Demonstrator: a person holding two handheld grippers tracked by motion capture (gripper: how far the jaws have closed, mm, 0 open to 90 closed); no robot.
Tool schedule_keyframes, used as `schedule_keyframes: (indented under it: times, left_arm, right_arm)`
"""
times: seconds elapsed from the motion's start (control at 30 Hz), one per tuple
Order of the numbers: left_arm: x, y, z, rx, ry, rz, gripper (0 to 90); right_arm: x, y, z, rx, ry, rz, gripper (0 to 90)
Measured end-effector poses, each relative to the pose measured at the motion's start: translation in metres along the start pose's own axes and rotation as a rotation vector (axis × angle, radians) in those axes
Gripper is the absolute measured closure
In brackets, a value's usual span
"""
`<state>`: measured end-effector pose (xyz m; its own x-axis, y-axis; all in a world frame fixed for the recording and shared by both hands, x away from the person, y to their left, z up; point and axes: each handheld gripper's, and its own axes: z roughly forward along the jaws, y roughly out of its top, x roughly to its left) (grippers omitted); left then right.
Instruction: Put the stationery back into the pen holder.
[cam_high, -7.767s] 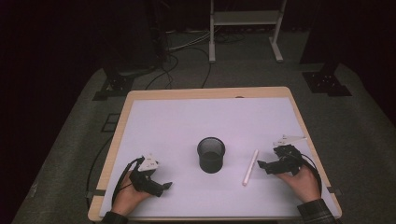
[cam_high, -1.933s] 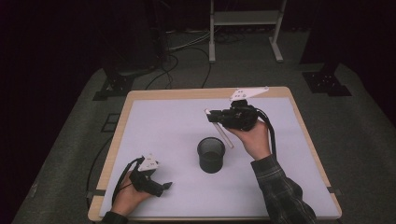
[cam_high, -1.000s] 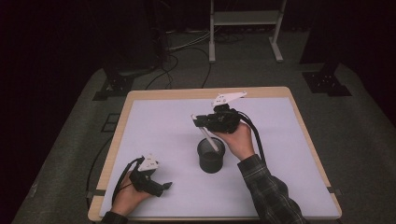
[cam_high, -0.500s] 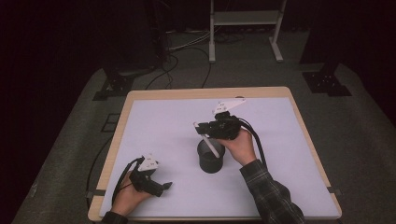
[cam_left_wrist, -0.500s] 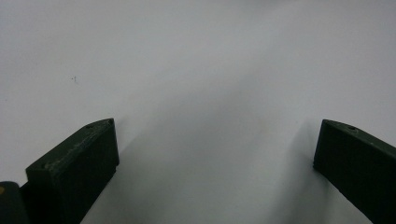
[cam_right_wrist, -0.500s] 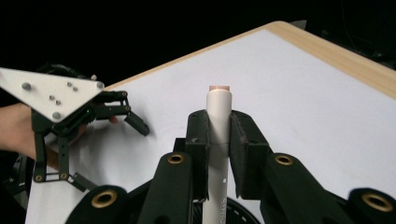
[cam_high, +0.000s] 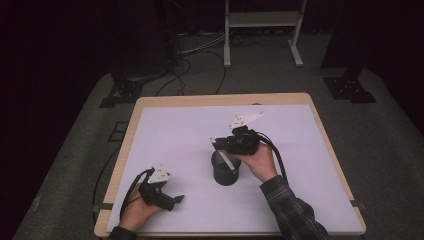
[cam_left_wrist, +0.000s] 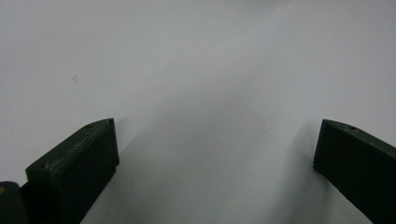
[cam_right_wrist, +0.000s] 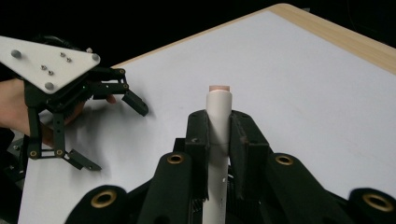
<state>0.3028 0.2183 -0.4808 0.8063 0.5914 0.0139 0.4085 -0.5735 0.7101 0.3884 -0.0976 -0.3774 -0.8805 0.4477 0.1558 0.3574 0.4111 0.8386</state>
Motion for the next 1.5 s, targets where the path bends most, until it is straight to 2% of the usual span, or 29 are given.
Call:
schedule_keyframes:
  times: [0.47, 0.63, 0.73, 0.93, 0.97, 1.0, 1.2, 1.33, 1.4, 1.5]
  left_arm:
    - [0.0, 0.0, 0.0, -0.003, 0.0, -0.004, 0.0]
    - [0.0, 0.0, 0.0, -0.003, 0.0, -0.003, 0.0]
    - [0.0, 0.0, 0.0, -0.003, 0.0, -0.003, 0.0]
    - [0.0, 0.0, 0.0, 0.0, 0.0, 0.0, 0.0]
    - [0.0, 0.0, 0.0, 0.0, 0.0, -0.001, 0.0]
    - [0.0, 0.0, 0.0, 0.0, 0.0, -0.001, 0.0]
    - [0.0, 0.0, 0.0, 0.0, 0.0, 0.001, 0.0]
    - [0.0, 0.0, 0.0, 0.0, 0.0, -0.001, 0.0]
    - [0.0, 0.0, 0.0, 0.001, -0.001, 0.001, 0.0]
    - [0.0, 0.0, 0.0, 0.003, -0.001, 0.003, 0.0]
  right_arm:
    - [0.0, -0.011, 0.005, 0.039, -0.003, -0.007, 76.8]
    - [-0.001, -0.012, 0.004, 0.037, 0.002, 0.011, 70.6]
    - [-0.001, -0.012, 0.003, 0.038, -0.002, 0.001, 68.6]
    - [0.0, -0.011, -0.002, 0.057, -0.032, -0.009, 59.0]
    - [0.001, -0.011, -0.005, 0.067, -0.048, -0.014, 52.9]
    - [0.001, -0.011, -0.005, 0.067, -0.048, -0.014, 52.9]
    - [-0.001, -0.013, -0.018, 0.082, -0.095, -0.018, 37.9]
    - [-0.005, -0.018, -0.026, 0.094, -0.125, 0.005, 27.2]
    - [-0.007, -0.022, -0.03, 0.1, -0.151, 0.023, 17.1]
    - [-0.01, -0.025, -0.034, 0.101, -0.164, 0.027, 13.3]
